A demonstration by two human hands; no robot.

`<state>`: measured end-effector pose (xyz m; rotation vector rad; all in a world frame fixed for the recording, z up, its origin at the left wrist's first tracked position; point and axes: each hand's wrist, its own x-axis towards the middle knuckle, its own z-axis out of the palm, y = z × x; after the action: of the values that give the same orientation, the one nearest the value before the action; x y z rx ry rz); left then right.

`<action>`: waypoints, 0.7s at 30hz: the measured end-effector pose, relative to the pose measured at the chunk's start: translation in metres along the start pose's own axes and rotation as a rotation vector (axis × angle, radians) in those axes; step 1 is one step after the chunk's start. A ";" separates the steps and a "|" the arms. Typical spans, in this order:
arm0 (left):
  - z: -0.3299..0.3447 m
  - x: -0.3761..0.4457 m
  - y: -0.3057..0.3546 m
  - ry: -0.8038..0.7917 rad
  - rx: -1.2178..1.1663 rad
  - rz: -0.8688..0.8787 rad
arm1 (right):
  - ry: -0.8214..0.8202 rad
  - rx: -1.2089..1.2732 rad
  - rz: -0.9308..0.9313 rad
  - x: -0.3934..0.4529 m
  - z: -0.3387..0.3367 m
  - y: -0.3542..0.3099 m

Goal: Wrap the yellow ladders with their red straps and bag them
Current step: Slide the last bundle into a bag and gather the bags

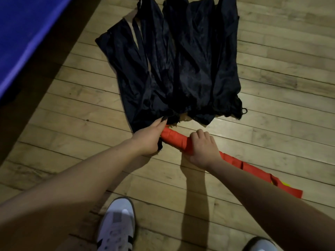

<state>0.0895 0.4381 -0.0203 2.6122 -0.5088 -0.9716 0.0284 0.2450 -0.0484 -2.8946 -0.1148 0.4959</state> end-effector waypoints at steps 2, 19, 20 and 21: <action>0.003 -0.003 0.006 -0.006 -0.009 0.011 | -0.021 -0.017 0.015 -0.010 0.000 0.007; -0.004 -0.007 0.012 0.106 -0.051 0.012 | 0.021 0.303 0.046 0.033 -0.015 -0.054; -0.004 -0.005 0.010 0.101 -0.070 0.007 | 0.017 0.234 0.033 0.032 -0.012 -0.054; -0.004 -0.004 0.008 0.094 -0.076 0.006 | 0.024 0.170 0.018 0.030 -0.010 -0.052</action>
<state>0.0879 0.4328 -0.0119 2.5727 -0.4481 -0.8450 0.0580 0.2973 -0.0379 -2.7362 -0.0406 0.4503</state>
